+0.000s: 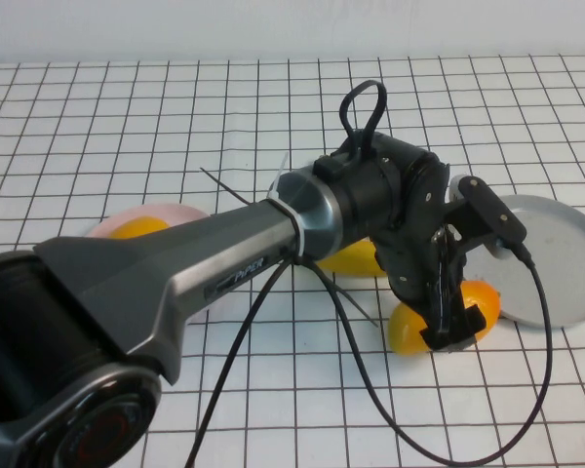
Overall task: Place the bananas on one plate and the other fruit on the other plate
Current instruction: Put one type of fruit in the left plate
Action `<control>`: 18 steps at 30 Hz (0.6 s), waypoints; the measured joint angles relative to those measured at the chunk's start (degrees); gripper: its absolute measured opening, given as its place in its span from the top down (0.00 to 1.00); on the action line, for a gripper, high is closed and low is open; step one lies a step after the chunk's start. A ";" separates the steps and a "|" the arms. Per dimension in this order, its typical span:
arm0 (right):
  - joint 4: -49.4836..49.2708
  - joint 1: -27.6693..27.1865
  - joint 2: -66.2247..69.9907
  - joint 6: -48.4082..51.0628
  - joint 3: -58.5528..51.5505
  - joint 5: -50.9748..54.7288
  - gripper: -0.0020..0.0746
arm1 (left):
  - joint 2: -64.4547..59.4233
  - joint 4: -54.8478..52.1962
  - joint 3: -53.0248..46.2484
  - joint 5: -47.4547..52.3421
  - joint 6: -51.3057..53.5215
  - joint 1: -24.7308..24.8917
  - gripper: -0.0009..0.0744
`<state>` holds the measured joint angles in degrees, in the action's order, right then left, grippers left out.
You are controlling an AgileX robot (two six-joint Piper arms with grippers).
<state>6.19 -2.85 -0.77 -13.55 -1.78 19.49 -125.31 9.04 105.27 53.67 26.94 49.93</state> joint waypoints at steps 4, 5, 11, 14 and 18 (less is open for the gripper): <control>0.00 0.00 0.00 0.00 0.00 0.00 1.00 | -0.13 1.13 0.36 -1.87 4.03 0.06 0.10; 0.00 0.00 0.00 0.00 0.00 0.00 0.99 | -0.29 1.92 0.36 -1.85 6.00 0.06 0.10; 0.00 0.00 0.00 0.00 0.00 0.00 0.99 | -3.48 6.57 0.50 -0.04 11.56 0.06 0.10; 0.00 0.00 0.00 0.00 0.00 0.00 1.00 | -3.91 6.70 0.50 0.26 11.04 0.06 0.16; 0.00 0.00 0.00 0.00 0.00 0.00 0.99 | -3.05 7.94 0.50 0.26 10.52 -0.60 0.29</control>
<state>6.19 -2.85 -0.77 -13.55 -1.78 19.49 -128.36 16.99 105.77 53.93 37.46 49.33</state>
